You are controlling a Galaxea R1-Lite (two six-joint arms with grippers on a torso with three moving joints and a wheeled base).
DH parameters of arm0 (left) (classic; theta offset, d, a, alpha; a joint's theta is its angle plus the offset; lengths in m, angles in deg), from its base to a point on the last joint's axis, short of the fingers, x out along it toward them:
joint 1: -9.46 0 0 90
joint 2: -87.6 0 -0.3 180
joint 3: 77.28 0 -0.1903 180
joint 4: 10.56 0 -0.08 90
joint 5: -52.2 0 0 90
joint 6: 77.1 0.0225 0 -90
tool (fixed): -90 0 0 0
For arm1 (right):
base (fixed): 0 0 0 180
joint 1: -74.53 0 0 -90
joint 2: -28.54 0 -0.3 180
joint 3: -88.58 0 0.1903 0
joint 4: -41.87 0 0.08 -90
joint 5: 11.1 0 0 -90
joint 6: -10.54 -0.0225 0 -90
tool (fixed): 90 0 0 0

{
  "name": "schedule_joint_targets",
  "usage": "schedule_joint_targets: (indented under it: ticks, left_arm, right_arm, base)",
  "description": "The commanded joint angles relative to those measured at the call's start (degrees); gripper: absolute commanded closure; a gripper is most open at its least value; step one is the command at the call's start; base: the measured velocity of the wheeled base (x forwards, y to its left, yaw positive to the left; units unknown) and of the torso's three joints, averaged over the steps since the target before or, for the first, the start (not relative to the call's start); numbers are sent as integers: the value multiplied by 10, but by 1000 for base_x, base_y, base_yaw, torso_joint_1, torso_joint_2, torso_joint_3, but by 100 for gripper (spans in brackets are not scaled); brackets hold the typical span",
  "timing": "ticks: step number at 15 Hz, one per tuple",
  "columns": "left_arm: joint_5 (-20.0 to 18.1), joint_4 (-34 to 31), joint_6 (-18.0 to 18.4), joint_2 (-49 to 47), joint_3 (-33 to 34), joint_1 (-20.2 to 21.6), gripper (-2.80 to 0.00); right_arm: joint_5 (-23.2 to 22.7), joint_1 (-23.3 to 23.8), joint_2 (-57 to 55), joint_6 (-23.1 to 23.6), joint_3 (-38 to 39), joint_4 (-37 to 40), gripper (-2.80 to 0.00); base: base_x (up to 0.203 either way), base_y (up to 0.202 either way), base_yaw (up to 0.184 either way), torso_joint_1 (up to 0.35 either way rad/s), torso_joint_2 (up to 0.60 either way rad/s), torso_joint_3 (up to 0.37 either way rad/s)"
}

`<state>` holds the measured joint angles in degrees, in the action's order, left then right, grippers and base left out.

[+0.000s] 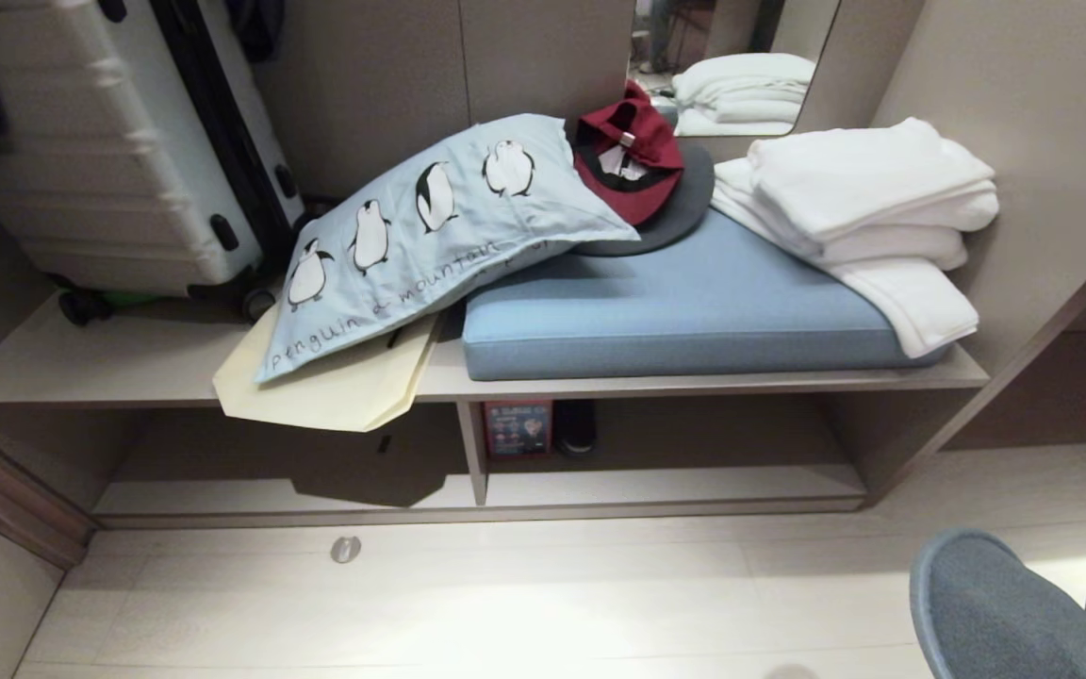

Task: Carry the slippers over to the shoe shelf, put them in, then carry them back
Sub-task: Place the slippers on the floor

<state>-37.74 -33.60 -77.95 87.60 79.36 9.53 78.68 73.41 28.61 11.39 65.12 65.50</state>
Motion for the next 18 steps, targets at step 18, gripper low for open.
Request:
schedule_joint_targets:
  ticks: [18]
  left_arm:
    - [0,0,0,0,0,0,0]
  right_arm:
    - [0,0,-1,0,0,0,0]
  base:
    - [0,-42,2,2,1,69]
